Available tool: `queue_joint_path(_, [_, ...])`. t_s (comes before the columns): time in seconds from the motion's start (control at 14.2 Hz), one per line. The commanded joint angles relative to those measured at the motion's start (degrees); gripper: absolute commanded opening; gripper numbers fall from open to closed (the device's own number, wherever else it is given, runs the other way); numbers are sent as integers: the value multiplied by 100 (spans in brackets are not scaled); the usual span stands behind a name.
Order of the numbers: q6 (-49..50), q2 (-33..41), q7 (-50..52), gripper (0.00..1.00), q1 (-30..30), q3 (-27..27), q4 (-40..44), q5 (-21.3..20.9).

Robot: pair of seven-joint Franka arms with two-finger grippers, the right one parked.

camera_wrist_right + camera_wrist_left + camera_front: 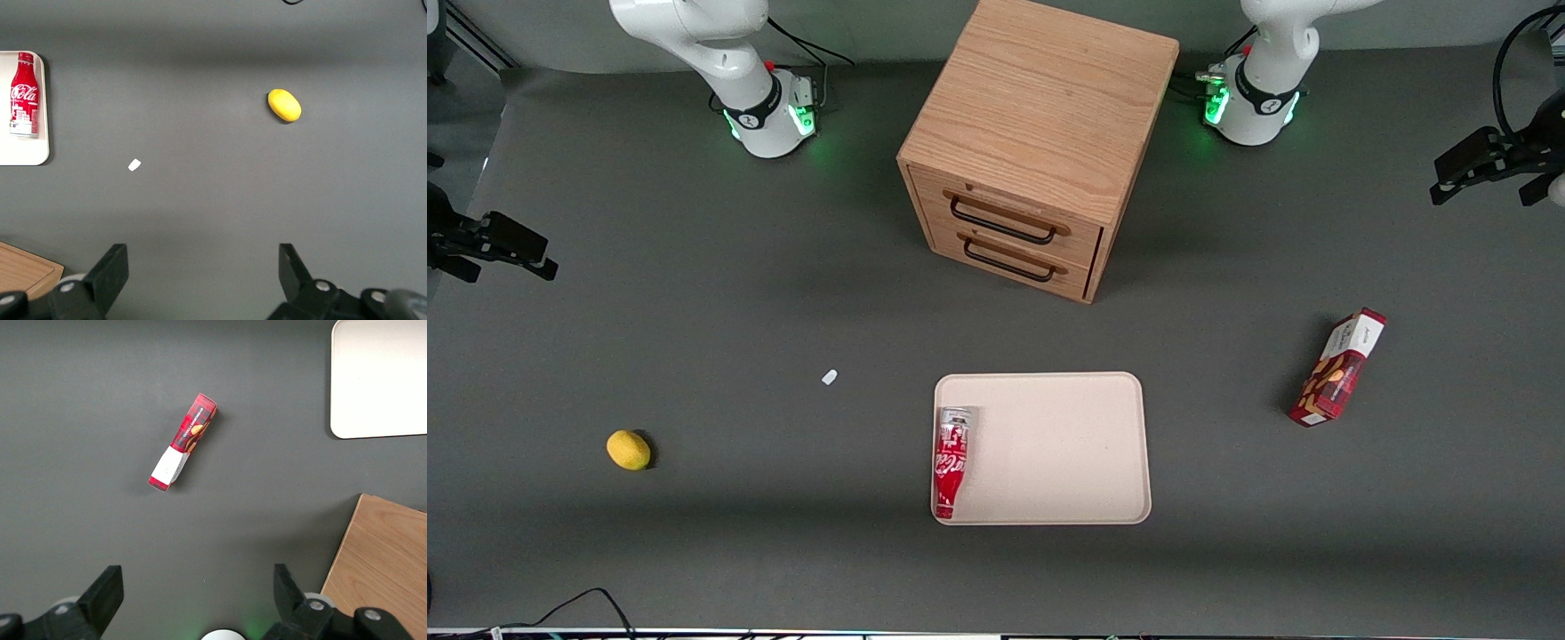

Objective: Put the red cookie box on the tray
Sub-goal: 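Move the left gripper down toward the red plaid cookie box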

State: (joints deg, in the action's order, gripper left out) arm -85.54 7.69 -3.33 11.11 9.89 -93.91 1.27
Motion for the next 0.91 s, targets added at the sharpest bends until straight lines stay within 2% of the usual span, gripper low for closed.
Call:
queue_joint_path(0.0, [142, -48, -71, 100, 84, 74, 154, -57])
queue_joint_path(0.42, [-24, -275, -115, 100, 84, 74, 110, -66])
queue_joint_path(0.56, [-182, -512, -552, 100, 75, 66, 92, -144])
queue_joint_path(0.84, [-778, -1066, -1519, 100, 119, 31, -170, -557])
